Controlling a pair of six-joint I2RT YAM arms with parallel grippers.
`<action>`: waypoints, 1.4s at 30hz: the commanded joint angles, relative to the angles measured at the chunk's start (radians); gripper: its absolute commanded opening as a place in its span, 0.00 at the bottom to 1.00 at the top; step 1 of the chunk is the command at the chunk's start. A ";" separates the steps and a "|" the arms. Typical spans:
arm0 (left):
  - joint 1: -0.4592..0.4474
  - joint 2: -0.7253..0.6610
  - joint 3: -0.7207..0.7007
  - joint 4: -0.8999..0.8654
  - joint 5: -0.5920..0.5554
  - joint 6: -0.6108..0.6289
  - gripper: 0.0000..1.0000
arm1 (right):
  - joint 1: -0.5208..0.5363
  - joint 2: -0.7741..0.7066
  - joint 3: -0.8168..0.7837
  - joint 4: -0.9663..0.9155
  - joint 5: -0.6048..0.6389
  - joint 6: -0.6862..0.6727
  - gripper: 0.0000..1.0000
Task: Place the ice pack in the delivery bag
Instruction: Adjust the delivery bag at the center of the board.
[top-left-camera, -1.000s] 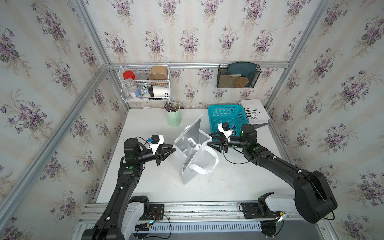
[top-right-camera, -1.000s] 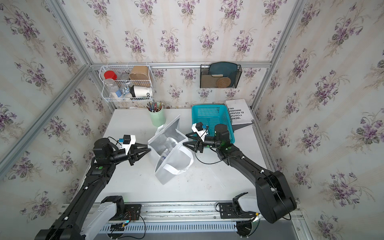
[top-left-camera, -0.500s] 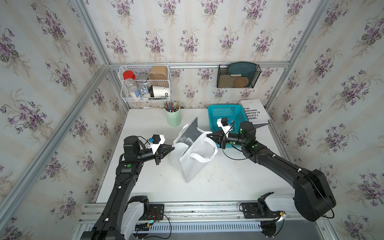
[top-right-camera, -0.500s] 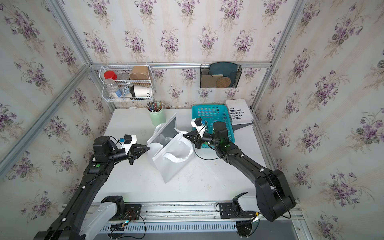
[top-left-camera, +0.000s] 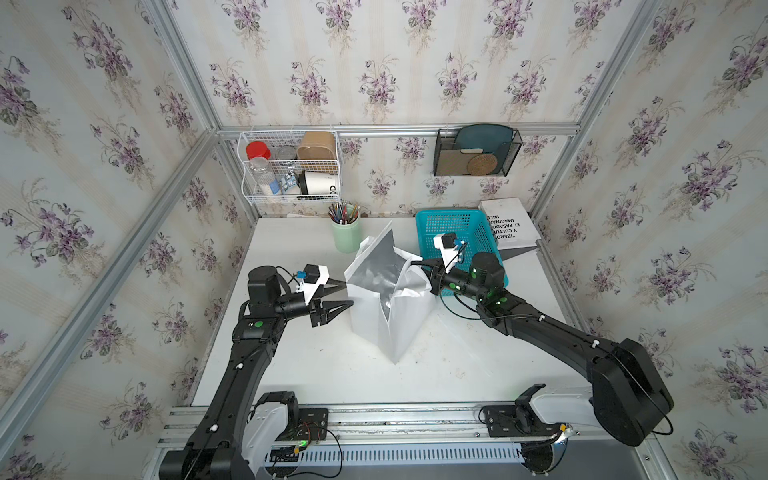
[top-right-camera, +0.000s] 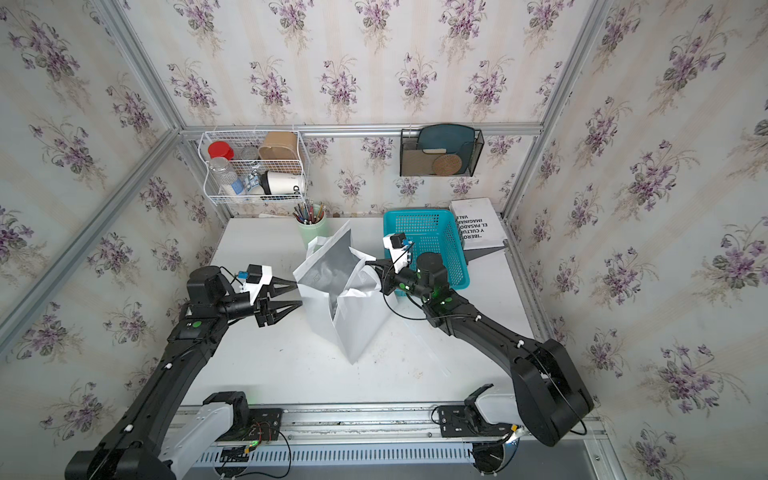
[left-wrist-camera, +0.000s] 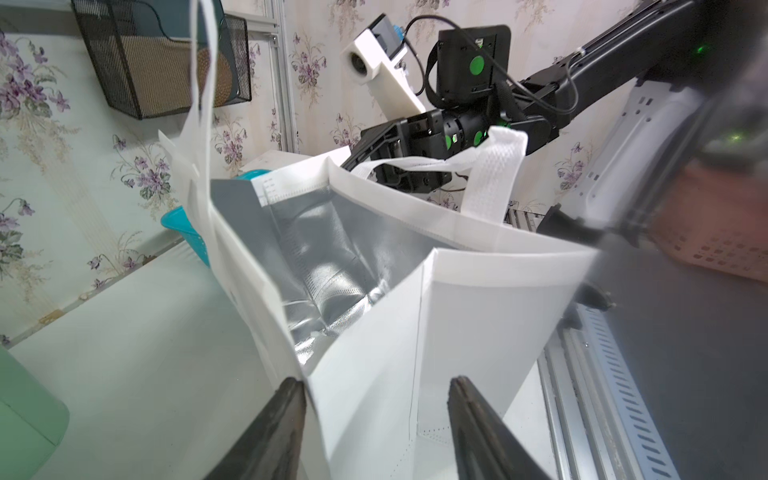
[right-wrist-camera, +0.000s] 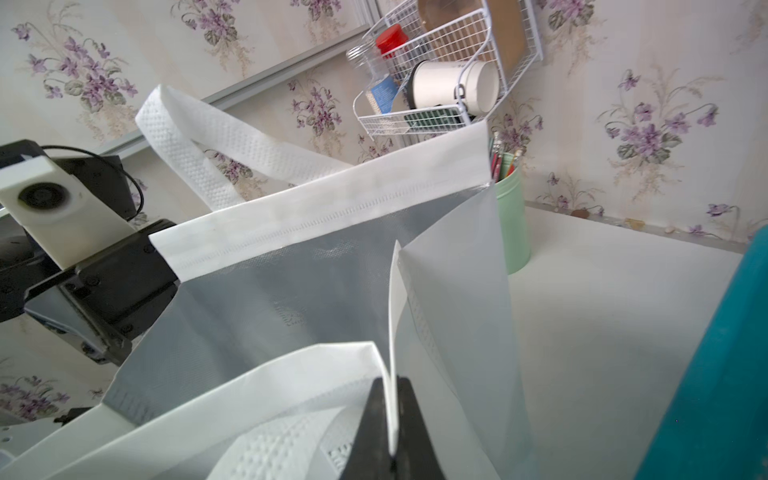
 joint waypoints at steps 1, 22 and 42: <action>-0.014 -0.077 -0.022 -0.097 -0.029 0.004 0.61 | 0.027 0.008 0.000 0.038 0.084 0.042 0.00; -0.235 0.049 -0.125 0.293 -0.359 -0.072 0.62 | 0.062 -0.014 -0.049 0.077 0.158 0.027 0.00; -0.136 0.077 -0.131 0.474 -0.330 -0.209 0.00 | 0.085 -0.036 0.014 -0.074 0.422 0.173 0.00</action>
